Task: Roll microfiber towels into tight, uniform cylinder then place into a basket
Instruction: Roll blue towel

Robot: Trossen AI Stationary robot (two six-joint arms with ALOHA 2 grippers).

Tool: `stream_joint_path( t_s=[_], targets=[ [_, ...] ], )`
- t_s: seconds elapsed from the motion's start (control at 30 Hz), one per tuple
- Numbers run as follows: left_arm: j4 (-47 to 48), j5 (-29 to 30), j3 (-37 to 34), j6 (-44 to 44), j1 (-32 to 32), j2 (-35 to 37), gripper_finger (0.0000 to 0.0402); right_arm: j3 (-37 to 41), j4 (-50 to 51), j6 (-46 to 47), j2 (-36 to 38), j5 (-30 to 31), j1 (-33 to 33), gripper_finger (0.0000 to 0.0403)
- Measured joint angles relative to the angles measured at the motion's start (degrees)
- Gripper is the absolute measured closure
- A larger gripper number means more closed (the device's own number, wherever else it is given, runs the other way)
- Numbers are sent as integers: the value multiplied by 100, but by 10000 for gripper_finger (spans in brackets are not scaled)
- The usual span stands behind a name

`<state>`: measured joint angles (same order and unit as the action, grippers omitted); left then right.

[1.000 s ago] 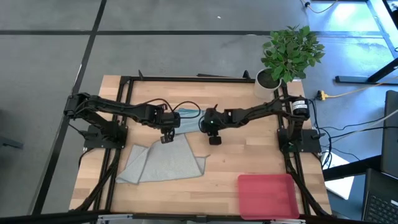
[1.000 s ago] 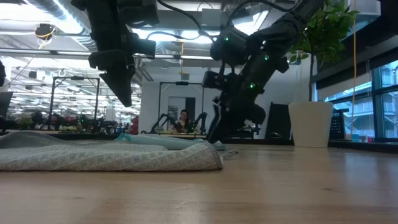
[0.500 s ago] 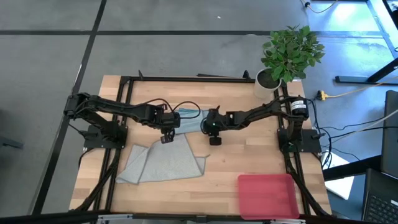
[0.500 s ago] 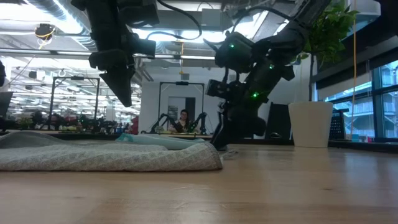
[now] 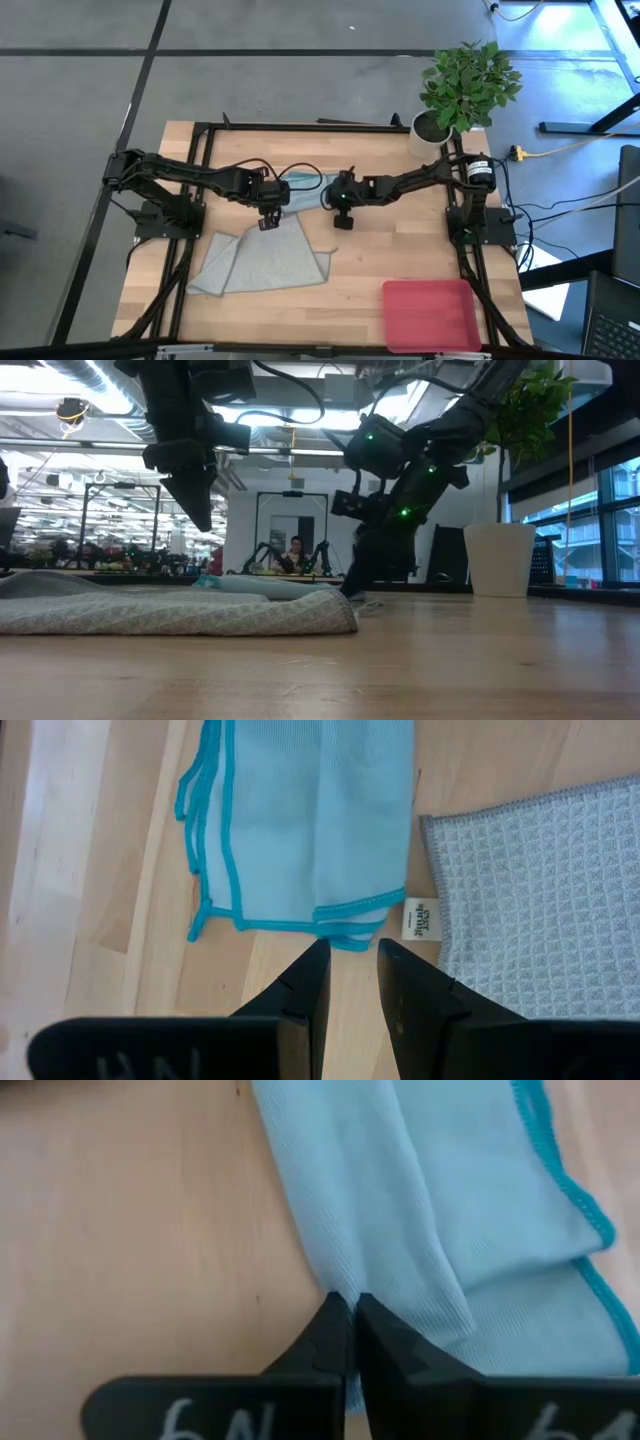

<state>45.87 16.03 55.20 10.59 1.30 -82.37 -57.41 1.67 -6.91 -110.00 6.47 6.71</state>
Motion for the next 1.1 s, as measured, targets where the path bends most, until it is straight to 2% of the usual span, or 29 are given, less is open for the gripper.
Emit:
stream_joint_path(
  t_s=[0.17,0.43,0.7,0.83,0.93,1.1],
  targets=[
    [0,-2,0,0,0,0,326,-330,531,349,-16,-777,122,394],
    [100,-52,0,-14,2,0,326,-981,1407,814,-28,-1702,465,394],
    [148,-50,0,-20,2,0,326,-1577,1989,1328,-26,-2226,928,394],
    [153,-52,0,-20,0,0,326,-1656,2001,1714,-22,-2304,1168,394],
    [142,-52,0,-20,0,0,326,-1655,2026,1730,-22,-2628,1322,394],
    [-423,-52,-193,-22,0,0,326,-1645,2030,1695,-22,-2698,1383,394]
  ],
)
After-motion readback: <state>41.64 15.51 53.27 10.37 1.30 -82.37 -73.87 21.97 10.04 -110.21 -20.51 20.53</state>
